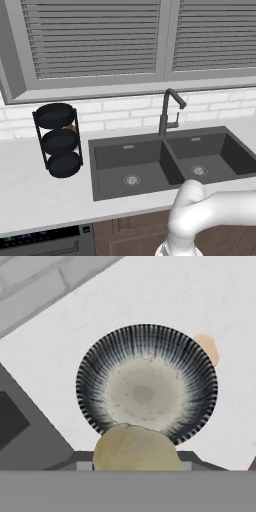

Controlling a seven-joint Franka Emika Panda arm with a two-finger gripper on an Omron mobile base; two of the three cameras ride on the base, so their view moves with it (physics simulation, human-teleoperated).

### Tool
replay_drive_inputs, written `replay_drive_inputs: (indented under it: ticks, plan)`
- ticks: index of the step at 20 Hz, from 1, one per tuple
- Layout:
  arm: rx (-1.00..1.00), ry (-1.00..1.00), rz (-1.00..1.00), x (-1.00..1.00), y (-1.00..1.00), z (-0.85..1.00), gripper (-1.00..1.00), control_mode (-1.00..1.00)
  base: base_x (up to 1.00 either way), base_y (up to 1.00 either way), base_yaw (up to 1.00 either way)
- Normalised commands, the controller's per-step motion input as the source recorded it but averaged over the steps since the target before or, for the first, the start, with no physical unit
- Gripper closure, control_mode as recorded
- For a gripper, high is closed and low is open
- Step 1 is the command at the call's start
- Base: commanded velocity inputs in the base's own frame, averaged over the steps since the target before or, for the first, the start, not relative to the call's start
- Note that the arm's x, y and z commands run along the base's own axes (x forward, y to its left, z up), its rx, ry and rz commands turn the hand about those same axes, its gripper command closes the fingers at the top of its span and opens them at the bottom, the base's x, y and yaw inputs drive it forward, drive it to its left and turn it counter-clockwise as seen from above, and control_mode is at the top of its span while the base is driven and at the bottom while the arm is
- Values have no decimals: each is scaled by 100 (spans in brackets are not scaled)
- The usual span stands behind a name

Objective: Pick the garlic from the sink and place it in the bowl. Then pick the bowl and place it in the microwave. Then close the microwave door and press the start button.

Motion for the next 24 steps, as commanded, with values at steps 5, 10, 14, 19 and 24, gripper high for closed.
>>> replay_drive_inputs:
  ticks: [5,10,14,19,24]
  plan:
    - [-14,-12,-13,-7,12,-61,100,-100,0,0,0]
    - [-10,0,-13,10,3,-27,100,-100,0,0,0]
    - [1,6,0,22,-41,-8,100,-100,0,0,0]
    - [1,0,0,29,-25,-3,100,-100,0,0,0]
    - [0,0,0,20,-16,-12,100,-100,0,0,0]
